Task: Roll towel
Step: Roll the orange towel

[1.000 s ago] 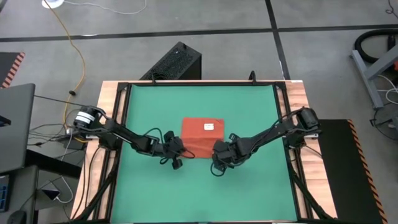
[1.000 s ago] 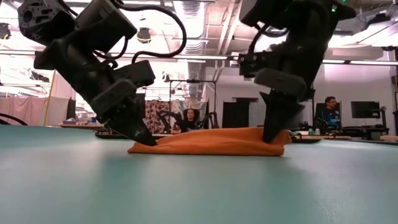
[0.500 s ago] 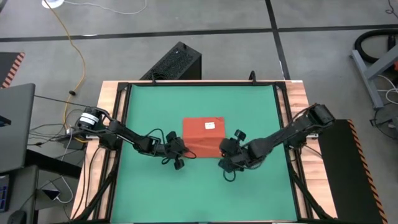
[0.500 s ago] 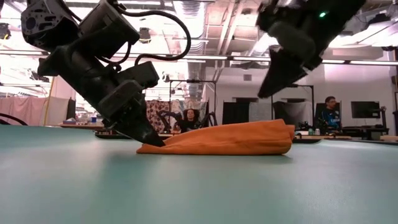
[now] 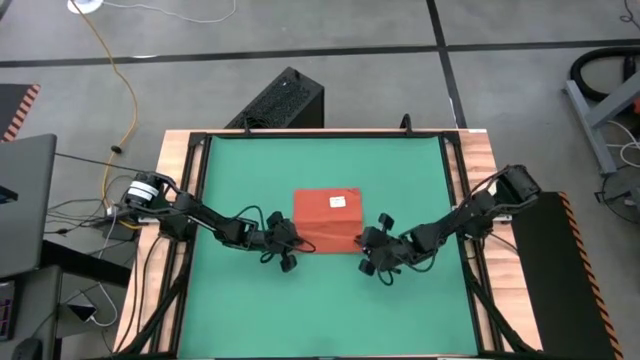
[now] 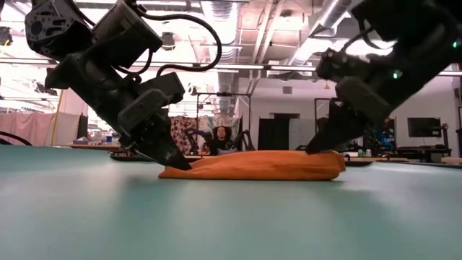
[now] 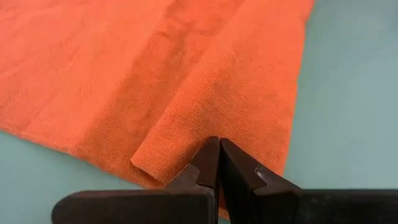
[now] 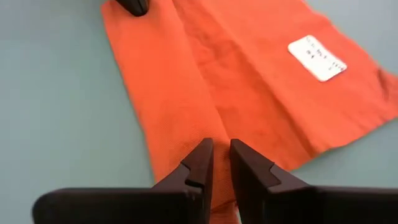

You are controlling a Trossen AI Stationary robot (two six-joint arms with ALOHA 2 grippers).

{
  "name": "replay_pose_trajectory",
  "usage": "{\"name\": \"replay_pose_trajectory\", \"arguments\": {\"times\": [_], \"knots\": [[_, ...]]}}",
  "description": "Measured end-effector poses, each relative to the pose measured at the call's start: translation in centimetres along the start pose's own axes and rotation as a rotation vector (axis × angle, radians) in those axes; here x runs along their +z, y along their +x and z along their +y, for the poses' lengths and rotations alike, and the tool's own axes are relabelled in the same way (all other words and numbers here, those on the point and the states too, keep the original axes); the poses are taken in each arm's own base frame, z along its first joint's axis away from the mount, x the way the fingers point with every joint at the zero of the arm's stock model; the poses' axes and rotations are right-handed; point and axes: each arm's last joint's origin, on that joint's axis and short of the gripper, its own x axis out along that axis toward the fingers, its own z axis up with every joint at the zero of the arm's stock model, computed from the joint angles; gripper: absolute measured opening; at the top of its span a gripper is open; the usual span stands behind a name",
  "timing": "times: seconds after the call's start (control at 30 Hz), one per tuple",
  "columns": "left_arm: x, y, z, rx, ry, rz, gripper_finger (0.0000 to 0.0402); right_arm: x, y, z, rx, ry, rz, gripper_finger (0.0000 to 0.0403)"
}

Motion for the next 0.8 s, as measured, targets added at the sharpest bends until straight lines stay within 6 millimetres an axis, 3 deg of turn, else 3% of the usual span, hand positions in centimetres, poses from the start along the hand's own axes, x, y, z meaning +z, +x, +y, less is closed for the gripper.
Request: {"name": "replay_pose_trajectory", "arguments": {"times": [0.2,0.37,0.6,0.7,0.8], "knots": [[0.7,-0.6,-0.8,-0.141,-0.036,0.011,0.0,-1.1,0.7,-1.0,0.016,0.022,0.022,0.0074],[2.8,-3.0,-2.0,-0.272,-0.024,-0.051,0.0,-1.8,1.5,-0.9,0.012,0.026,0.027,0.0074],[4.7,-6.1,-2.5,-0.227,0.047,-0.218,0.0,-2.3,2.8,-0.2,0.036,0.044,0.001,0.0074],[4.6,-5.7,-2.6,-0.115,0.109,-0.282,0.0,-2.3,2.9,0.0,0.048,0.044,-0.012,0.0074],[4.1,-4.3,-2.8,-0.119,0.166,-0.293,0.0,-2.2,2.8,0.0,0.055,0.038,-0.009,0.0074]]}}
